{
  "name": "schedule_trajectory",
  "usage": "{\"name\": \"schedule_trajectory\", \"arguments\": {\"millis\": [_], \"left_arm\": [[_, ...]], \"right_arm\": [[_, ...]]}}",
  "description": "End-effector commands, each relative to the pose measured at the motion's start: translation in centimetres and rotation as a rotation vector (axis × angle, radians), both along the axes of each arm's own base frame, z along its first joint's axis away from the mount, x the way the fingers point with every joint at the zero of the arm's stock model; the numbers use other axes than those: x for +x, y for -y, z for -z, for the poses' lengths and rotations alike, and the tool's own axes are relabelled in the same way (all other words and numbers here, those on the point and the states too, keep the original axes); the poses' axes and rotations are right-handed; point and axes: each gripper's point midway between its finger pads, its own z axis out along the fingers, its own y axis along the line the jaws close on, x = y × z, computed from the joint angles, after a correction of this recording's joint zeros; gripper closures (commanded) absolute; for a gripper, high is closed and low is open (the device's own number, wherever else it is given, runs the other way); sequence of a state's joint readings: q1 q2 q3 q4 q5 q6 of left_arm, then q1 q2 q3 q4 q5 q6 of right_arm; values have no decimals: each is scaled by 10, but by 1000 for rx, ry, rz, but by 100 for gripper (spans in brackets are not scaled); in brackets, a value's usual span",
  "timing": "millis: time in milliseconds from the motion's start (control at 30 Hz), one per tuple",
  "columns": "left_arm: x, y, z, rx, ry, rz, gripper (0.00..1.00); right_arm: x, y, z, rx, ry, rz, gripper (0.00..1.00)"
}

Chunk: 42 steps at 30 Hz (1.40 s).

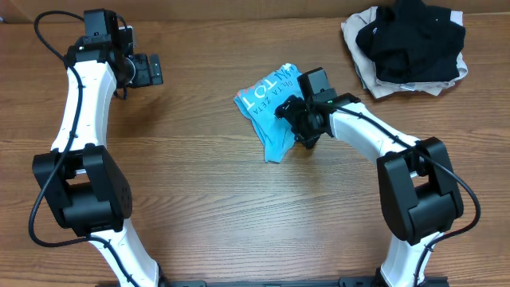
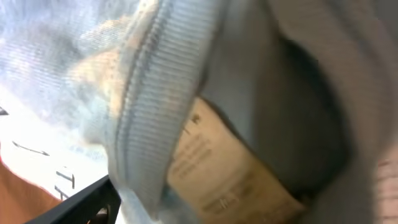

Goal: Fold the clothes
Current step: 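Carry the held bundle with the right gripper to the back-right clothes stack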

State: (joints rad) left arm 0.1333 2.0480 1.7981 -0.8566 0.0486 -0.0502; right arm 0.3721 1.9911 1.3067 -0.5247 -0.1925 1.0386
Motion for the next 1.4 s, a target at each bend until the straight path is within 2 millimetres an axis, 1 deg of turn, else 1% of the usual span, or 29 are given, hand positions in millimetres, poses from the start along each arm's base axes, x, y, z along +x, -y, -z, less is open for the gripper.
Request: {"name": "schedule_trajectory", "arguments": {"millis": [0, 133, 167, 200, 267, 300, 333, 467, 533, 633, 667, 700, 733, 800, 900, 967, 1000, 1067, 1167, 1367], "left_arm": [[-3, -2, 0, -2, -5, -14, 0], [-3, -2, 0, -2, -5, -14, 0], [-3, -2, 0, -2, -5, -14, 0], [-3, -2, 0, -2, -5, -14, 0], [-3, -2, 0, -2, -5, -14, 0], [-3, -2, 0, -2, -5, -14, 0], [-3, -2, 0, -2, -5, -14, 0], [-3, -2, 0, -2, -5, -14, 0], [-3, -2, 0, -2, -6, -14, 0], [-3, -2, 0, -2, -6, -14, 0], [-3, -2, 0, -2, -6, -14, 0], [-3, -2, 0, -2, -6, -14, 0], [-3, -2, 0, -2, -6, -14, 0], [-3, -2, 0, -2, -5, -14, 0], [-3, -2, 0, -2, -5, -14, 0], [-3, -2, 0, -2, -6, -14, 0], [-3, -2, 0, -2, -6, -14, 0], [-3, -2, 0, -2, -6, -14, 0], [-3, -2, 0, -2, -6, -14, 0], [-3, -2, 0, -2, -6, -14, 0]], "right_arm": [[9, 18, 9, -96, 29, 83, 18], [13, 26, 9, -97, 32, 111, 19], [14, 27, 9, -96, 35, 114, 20], [16, 28, 8, -94, 40, 118, 26], [21, 31, 7, -93, 54, 128, 34], [23, 32, 6, -93, 62, 132, 43], [26, 33, 5, -93, 74, 137, 54], [35, 32, 1, -104, 128, 79, 80], [37, 29, -3, -98, 147, 35, 84], [40, 23, -10, -74, 181, -77, 84], [41, 21, -15, -62, 204, -132, 86], [43, 20, -20, -53, 219, -159, 91], [45, 19, -28, -31, 239, -192, 95], [49, 21, -46, 18, 277, -222, 96], [59, 29, -85, 109, 347, -222, 96], [64, 36, -118, 173, 417, -249, 96], [67, 40, -147, 226, 478, -282, 96], [68, 45, -178, 279, 536, -303, 96], [64, 50, -217, 334, 621, -360, 96], [59, 58, -271, 347, 727, -384, 96]]}}
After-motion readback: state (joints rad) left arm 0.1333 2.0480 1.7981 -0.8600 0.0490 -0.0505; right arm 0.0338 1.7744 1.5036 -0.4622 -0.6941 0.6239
